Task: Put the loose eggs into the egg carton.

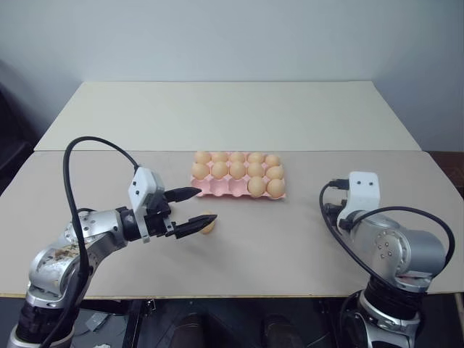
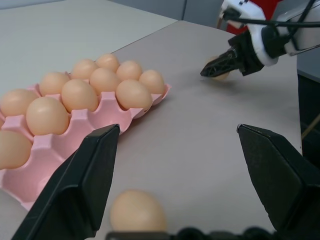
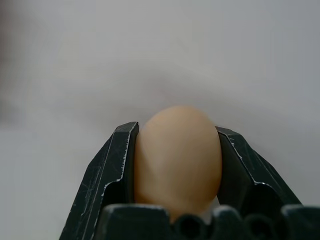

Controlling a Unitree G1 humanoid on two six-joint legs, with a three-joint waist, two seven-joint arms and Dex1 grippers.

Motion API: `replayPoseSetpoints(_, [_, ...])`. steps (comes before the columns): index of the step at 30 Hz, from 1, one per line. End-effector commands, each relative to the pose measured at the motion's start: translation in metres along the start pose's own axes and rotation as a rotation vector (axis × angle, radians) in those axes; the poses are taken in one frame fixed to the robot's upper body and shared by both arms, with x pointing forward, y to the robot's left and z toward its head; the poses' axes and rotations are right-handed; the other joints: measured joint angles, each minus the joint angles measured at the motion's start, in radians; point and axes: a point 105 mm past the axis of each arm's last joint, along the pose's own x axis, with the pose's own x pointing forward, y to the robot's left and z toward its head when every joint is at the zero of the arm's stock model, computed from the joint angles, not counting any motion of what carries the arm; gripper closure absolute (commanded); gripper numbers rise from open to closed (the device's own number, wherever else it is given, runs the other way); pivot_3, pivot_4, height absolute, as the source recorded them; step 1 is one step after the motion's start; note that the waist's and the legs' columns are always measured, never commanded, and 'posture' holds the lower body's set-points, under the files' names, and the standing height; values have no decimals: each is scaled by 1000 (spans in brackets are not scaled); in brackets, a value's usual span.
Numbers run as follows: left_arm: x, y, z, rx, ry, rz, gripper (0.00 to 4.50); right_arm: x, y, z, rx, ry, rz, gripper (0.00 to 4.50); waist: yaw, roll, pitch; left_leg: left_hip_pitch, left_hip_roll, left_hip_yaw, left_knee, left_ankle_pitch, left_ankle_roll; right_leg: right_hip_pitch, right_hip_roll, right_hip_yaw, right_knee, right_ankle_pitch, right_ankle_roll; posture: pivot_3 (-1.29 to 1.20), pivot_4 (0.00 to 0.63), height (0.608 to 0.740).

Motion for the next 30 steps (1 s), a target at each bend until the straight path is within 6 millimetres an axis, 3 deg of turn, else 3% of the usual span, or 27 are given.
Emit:
replayPoseSetpoints(1, [-13, 12, 7, 35, -39, 117, 399, -22, 40, 35, -85, -203, 226, 2599, -4, 0, 0, 0, 0, 0, 0, 0, 0, 0, 0, 0, 0, 0, 0, 0, 150, 740])
replayPoseSetpoints(8, [-33, 25, -2, 47, -60, 253, 399, -42, 106, 56, -200, -372, 590, 2599, 0, 0, 0, 0, 0, 0, 0, 0, 0, 0, 0, 0, 0, 0, 0, 0, 150, 740])
replayPoseSetpoints(14, [-31, 20, 1, 51, -95, 284, 399, -26, 147, 57, -291, -382, 681, 2600, 0, 0, 0, 0, 0, 0, 0, 0, 0, 0, 0, 0, 0, 0, 0, 0, 150, 740])
replayPoseSetpoints(22, [-25, 10, 2, 40, -116, 302, 399, 3, 171, 69, -329, -404, 698, 2619, -1, -1, 0, 0, 1, 0, 0, 0, 0, -1, 0, 0, 1, 0, 0, 0, 150, 740])
replayPoseSetpoints(30, [-24, 4, 3, 37, -124, 317, 399, 15, 191, 64, -362, -388, 733, 2663, -2, -1, 0, 0, 1, 1, 0, 0, 0, -1, 0, 0, 2, 0, 0, 0, 150, 740])
